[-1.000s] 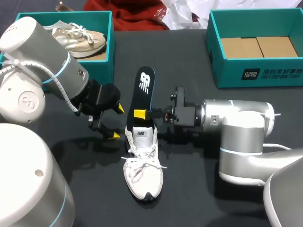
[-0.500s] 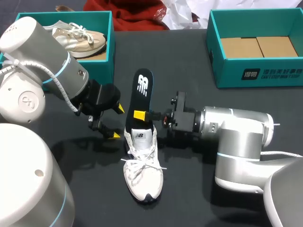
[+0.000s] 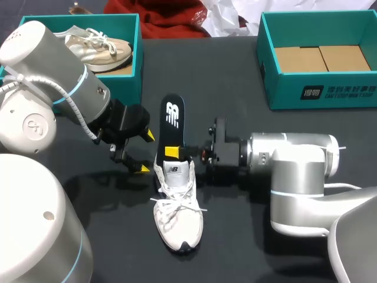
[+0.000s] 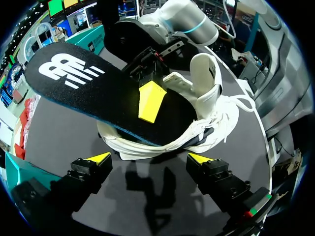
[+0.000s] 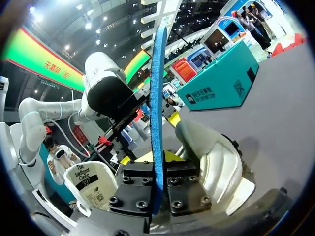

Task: Take the shoe out of the shoebox, open the shoe tongue, remove and reinsert the insole, then place the shoe into the shoebox

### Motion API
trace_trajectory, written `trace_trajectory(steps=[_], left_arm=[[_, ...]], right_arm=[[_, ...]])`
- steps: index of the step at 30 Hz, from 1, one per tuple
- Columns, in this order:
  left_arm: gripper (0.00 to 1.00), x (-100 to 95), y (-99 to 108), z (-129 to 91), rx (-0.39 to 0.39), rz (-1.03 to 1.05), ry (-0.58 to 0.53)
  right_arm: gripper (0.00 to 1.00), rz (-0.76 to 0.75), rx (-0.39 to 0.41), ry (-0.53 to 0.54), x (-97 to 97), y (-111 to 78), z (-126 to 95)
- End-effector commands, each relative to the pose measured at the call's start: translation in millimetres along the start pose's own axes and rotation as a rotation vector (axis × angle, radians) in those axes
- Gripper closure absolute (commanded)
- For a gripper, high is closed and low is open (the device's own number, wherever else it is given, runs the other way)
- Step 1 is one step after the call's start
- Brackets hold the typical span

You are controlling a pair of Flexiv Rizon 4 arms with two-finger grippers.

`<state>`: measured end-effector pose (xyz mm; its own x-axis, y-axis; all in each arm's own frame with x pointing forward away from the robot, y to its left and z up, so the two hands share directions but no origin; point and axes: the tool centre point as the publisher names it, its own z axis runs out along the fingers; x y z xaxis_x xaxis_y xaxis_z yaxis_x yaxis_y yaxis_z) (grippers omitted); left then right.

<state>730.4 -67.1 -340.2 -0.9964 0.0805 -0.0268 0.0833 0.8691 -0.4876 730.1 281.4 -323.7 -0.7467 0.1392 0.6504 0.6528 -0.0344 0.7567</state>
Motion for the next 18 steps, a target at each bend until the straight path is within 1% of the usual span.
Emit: trace_trajectory(steps=[1,11,18], left_arm=[[0.0,-0.1,0,2,-0.001,0.0,-0.001],[0.0,-0.1,0,2,-0.001,0.0,-0.001],[0.0,-0.1,0,2,-0.001,0.0,-0.001]], right_arm=[[1.0,0.004,0.011,-0.01,4.6,-8.6,-2],[1.0,0.039,0.015,-0.004,9.1,-22.0,-5],[1.0,0.044,0.006,0.01,9.9,-21.6,-4]])
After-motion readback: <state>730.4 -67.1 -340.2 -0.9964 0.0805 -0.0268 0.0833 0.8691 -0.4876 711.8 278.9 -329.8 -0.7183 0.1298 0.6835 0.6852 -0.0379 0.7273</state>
